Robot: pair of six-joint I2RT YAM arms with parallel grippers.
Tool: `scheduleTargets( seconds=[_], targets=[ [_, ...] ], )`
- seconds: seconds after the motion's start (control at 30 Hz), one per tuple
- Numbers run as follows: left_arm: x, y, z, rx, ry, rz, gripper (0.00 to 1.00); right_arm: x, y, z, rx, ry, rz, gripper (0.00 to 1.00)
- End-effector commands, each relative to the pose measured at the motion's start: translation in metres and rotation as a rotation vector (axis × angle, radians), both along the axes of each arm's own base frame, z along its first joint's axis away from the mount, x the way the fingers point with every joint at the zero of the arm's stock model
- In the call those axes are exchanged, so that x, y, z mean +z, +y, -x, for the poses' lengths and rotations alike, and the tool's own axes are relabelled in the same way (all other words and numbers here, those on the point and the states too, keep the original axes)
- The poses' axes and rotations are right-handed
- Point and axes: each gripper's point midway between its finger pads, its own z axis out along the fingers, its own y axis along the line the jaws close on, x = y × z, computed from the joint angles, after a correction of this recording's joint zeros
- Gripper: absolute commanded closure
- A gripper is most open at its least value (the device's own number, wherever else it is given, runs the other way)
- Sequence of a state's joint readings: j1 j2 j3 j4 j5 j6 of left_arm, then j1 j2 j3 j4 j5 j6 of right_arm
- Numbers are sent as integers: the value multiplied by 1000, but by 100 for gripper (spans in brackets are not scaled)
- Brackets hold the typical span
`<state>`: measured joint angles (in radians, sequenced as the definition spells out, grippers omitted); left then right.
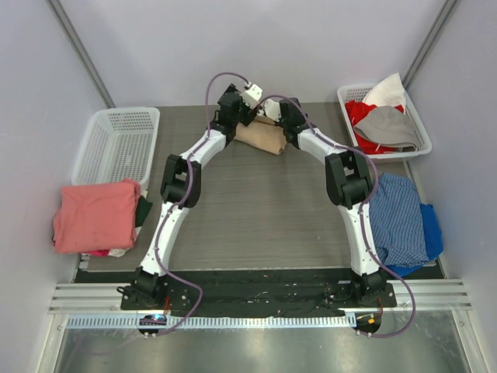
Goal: Fold and stack the t-shirts
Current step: Fold the long partially folded tshirt into a neat square
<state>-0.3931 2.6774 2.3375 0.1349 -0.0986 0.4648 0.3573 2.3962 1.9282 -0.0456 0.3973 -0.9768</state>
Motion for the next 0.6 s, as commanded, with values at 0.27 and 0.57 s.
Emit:
scheduleTargets(
  seconds=[0.27, 0.57],
  targets=[
    [83, 12, -10, 94, -196, 75, 0, 55, -14, -16, -99, -174, -33, 52],
    [144, 29, -9, 201, -390, 168, 0, 57, -5, 23, -102, -128, -141, 51]
  ],
)
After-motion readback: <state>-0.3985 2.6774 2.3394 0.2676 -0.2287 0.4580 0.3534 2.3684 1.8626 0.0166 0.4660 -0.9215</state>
